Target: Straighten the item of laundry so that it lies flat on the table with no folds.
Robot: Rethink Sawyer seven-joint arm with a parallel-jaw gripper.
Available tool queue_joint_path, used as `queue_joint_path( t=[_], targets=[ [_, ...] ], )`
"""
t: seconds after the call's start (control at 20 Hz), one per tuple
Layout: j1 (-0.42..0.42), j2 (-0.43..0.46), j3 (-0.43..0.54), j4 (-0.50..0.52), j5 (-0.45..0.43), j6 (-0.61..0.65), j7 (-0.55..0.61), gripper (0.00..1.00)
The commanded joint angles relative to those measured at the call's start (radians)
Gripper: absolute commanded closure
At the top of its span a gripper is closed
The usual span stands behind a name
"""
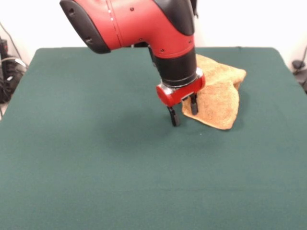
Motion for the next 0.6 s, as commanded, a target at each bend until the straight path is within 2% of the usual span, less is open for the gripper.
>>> queue_joint_path(
  t=[0.05, 0.25, 0.6],
  targets=[
    [0.127, 0.152, -0.044, 0.038, -0.125, -0.010, -0.059, 0.00],
    [0.180, 0.128, -0.083, 0.057, -0.141, -0.041, 0.011, 0.00],
    [0.195, 0.136, -0.089, 0.080, -0.123, -0.052, 0.025, 0.00]
  ],
)
